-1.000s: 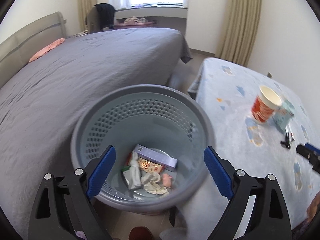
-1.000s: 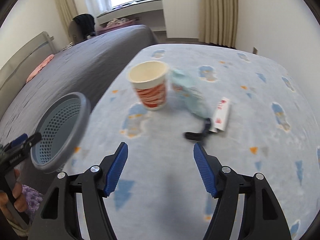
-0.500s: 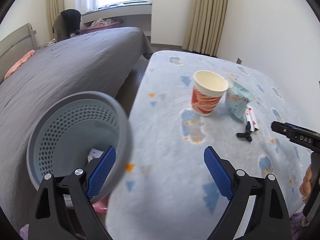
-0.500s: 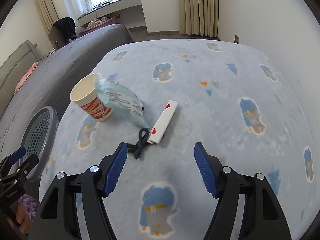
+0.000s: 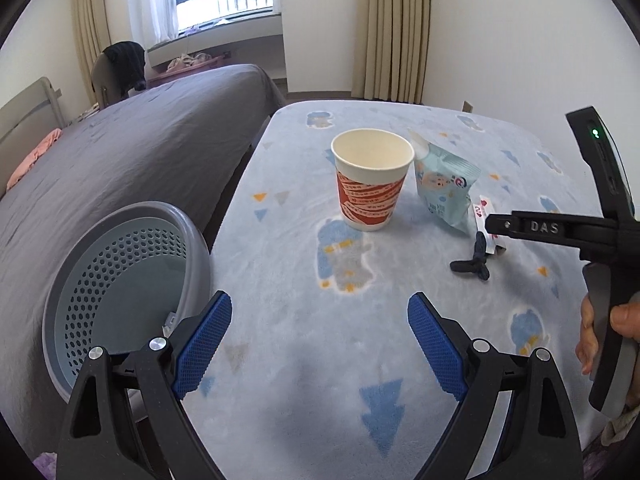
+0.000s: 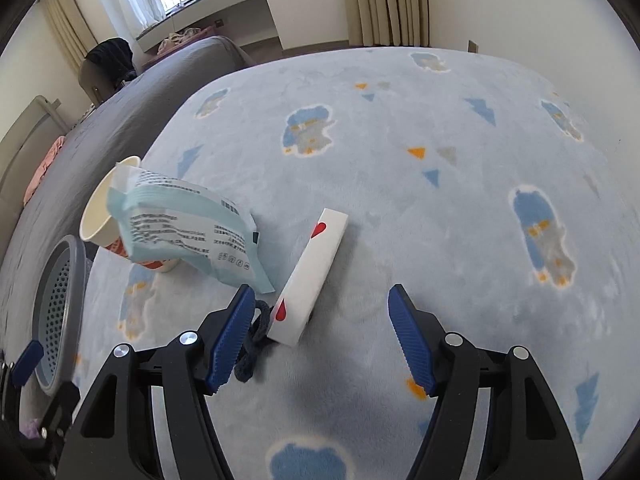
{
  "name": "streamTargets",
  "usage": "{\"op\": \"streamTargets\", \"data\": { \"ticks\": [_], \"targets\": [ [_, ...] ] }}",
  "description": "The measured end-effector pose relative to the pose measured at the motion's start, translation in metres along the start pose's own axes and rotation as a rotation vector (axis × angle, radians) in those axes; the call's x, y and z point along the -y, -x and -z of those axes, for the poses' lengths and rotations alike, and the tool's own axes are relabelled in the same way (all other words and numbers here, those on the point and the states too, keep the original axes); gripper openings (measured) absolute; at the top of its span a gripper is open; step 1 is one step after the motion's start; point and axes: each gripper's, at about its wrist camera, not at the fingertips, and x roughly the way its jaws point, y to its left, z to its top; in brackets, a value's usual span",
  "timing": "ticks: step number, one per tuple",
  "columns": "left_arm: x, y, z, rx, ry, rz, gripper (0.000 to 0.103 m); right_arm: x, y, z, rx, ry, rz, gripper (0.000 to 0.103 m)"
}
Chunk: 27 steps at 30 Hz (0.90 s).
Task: Collect trash
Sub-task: 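Move the right gripper back to the table and grasp the white tube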
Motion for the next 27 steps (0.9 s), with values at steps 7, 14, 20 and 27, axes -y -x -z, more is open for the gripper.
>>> {"op": "streamTargets", "data": {
  "ticks": [7,14,20,27],
  "targets": [
    [0.000,-0.009,0.007,-0.021,-0.003,0.007,0.088,-0.010,-0.011,-0.003,-0.003,0.030,0.041,0.054],
    [-0.002,-0.013,0.013,-0.030,0.000,0.011,0.088,-0.007,-0.012,0.000,-0.030,0.023,-0.003,0.016],
    [0.002,-0.008,0.018,-0.023,-0.012,0.022,0.088,0.003,0.006,0.008,-0.012,-0.006,-0.052,0.016],
    [0.018,-0.004,0.023,-0.022,-0.052,0.037,0.088,0.029,0.032,0.023,0.020,-0.049,-0.061,0.016]
  ]
}}
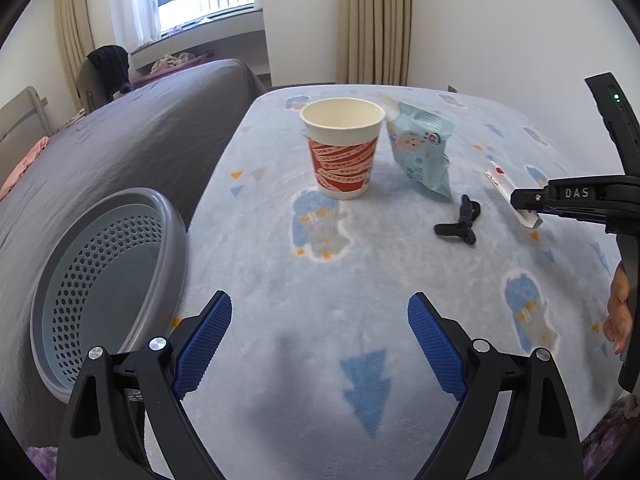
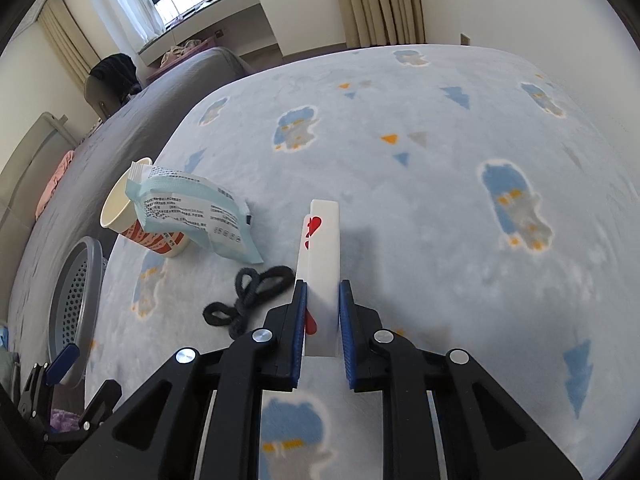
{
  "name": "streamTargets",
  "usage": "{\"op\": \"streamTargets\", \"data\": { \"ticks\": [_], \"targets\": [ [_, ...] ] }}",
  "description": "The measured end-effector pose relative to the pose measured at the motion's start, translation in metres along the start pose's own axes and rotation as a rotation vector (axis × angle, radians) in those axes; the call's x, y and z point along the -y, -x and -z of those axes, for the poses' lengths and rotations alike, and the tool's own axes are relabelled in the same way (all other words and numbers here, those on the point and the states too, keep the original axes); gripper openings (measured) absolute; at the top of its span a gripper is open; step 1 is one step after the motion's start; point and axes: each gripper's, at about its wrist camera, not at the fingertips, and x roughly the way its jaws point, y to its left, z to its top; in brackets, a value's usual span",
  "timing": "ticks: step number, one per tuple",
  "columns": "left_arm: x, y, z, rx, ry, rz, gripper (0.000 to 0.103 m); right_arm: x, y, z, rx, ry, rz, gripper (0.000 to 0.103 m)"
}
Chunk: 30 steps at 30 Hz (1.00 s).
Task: Collect trash
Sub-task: 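Move the right gripper back to the table and grasp the white tube, then grasp the black cord with the left gripper while the right gripper holds the white tube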
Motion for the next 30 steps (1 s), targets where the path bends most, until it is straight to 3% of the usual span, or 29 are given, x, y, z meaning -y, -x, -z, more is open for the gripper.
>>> {"op": "streamTargets", "data": {
  "ticks": [6,14,23,26,30],
  "targets": [
    [0.026,-0.002,-0.010,-0.021,-0.028,0.053,0.088,0.025,0.024,0.008,0.039,-0.024,0.002,0.016],
    [0.072,-0.027,-0.029,-0.047,-0.090,0.067,0.088,0.063,0.048,0.011,0.064,-0.091,-0.029,0.016],
    [0.104,-0.068,-0.051,-0.071,-0.112,0.051,0.088,0.075,0.061,0.005,0.085,-0.120,-0.070,0.016],
    [0.109,-0.075,-0.053,-0.077,-0.115,0.051,0.083,0.073,0.063,0.003,0.087,-0.113,-0.078,0.016],
    [0.110,-0.085,-0.053,-0.115,-0.089,0.091,0.064,0.073,0.061,0.002,0.079,-0.113,-0.085,0.016]
  ]
}}
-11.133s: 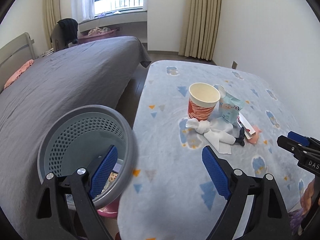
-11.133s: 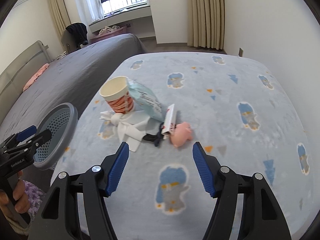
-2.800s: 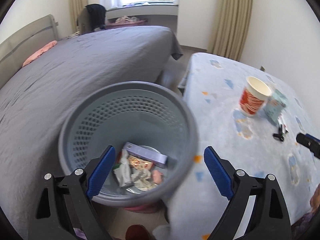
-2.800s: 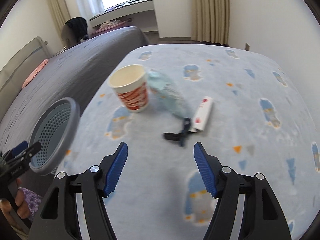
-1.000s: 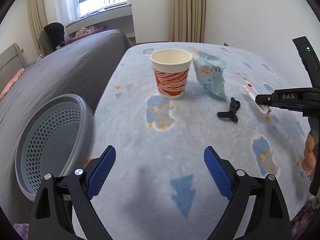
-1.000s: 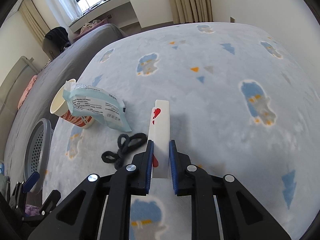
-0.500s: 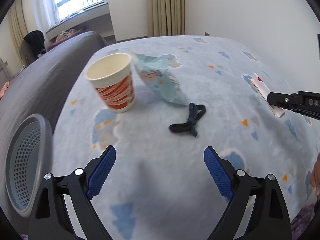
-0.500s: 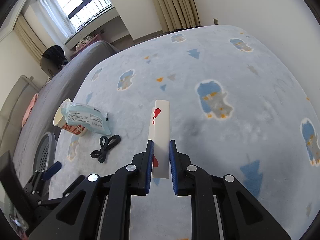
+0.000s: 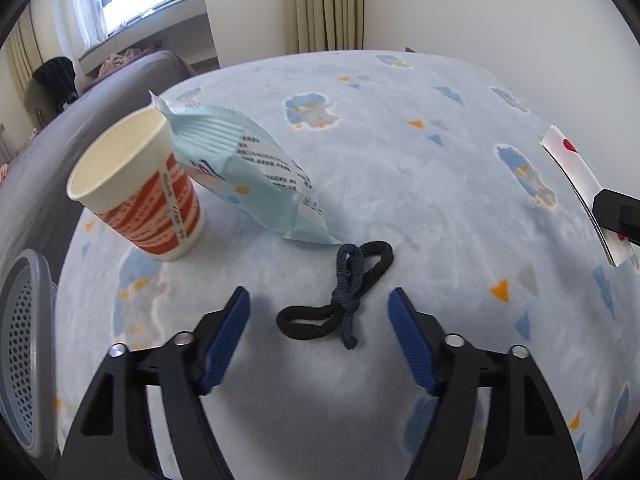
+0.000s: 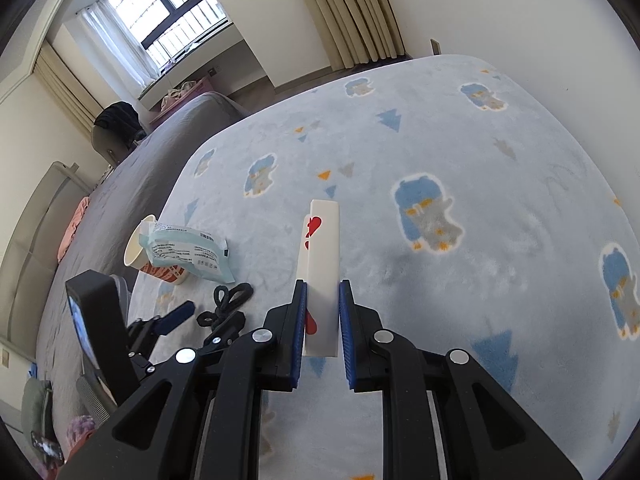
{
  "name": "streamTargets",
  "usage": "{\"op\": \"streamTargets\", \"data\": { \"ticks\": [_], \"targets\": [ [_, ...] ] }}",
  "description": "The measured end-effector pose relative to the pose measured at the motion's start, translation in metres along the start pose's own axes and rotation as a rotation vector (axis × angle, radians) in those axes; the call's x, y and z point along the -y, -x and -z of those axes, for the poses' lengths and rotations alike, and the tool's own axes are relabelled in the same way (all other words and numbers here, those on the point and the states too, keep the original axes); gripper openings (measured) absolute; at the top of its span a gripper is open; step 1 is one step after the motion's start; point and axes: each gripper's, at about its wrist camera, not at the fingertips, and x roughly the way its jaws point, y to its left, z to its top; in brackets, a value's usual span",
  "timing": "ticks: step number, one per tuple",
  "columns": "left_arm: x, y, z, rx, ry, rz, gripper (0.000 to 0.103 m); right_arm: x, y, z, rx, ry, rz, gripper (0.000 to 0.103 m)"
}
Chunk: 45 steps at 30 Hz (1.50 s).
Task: Collect trash
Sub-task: 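Grasp the black cord with the left gripper while the right gripper holds the white tube, then carry the cord and tube over the wastebasket with both grippers and open them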
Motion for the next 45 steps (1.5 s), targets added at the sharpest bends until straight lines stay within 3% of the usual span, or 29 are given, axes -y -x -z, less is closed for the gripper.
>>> {"op": "streamTargets", "data": {
  "ticks": [7,14,25,34,45],
  "targets": [
    [0.003,0.008,0.003,0.001,-0.005,0.071,0.019,0.000,-0.003,-0.001,-0.005,-0.003,0.006,0.016],
    [-0.004,0.030,0.012,0.019,0.010,0.110,0.018,-0.006,-0.006,0.001,-0.012,0.013,0.009,0.016],
    [-0.053,0.094,0.023,0.120,0.056,0.046,0.018,-0.048,-0.003,0.011,-0.009,0.069,-0.026,0.016],
    [-0.129,0.140,0.036,0.185,0.133,-0.060,0.018,-0.128,0.000,0.017,0.011,0.177,-0.129,0.016],
    [-0.237,0.166,0.065,0.187,0.234,-0.213,0.018,-0.253,-0.031,0.032,-0.037,0.354,-0.265,0.016]
  ]
}}
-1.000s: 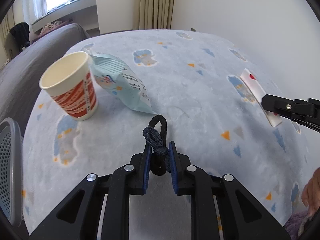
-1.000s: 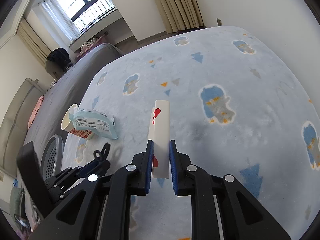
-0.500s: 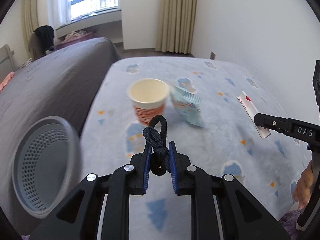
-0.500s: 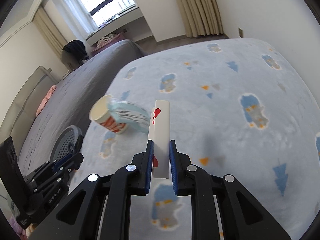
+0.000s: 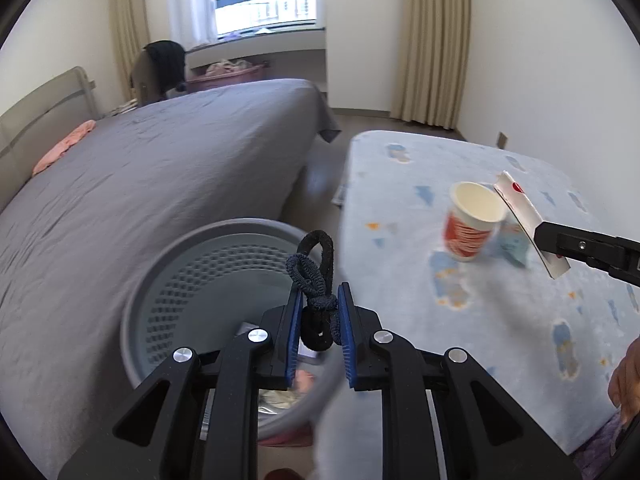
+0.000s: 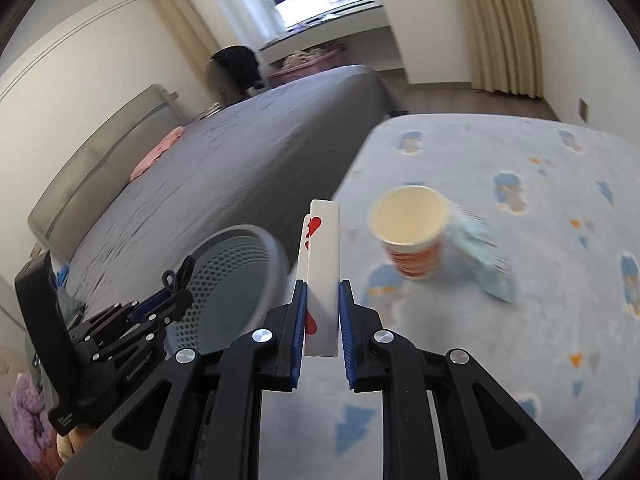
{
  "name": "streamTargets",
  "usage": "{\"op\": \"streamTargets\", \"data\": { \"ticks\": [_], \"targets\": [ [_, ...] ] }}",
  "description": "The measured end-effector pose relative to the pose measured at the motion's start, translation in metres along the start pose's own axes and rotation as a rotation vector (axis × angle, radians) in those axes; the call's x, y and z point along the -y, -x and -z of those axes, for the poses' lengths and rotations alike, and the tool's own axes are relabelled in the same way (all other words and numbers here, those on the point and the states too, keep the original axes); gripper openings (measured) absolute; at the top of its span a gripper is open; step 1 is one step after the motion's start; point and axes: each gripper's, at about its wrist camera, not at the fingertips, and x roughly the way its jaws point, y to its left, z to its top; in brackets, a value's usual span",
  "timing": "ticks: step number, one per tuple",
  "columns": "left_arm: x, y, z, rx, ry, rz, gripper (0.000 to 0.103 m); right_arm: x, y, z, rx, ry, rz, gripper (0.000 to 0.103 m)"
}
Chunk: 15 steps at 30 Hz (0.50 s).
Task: Collect trash
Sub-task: 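Carry the cord and tube over the wastebasket with both grippers and open them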
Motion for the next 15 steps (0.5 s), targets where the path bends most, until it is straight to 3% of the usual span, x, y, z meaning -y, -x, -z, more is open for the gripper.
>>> {"op": "streamTargets", "data": {
  "ticks": [8,15],
  "targets": [
    [-0.063,-0.016,-0.001,-0.003,0.051,-0.083,0.018,-0.061,-0.068,-0.009,-0.102,0.104,-0.056,0.016],
    [-0.090,-0.045,0.012,-0.052,0.102,-0.093,0.018,-0.090,-0.119,-0.007,-0.184,0.156,-0.085,0.016]
  ]
}}
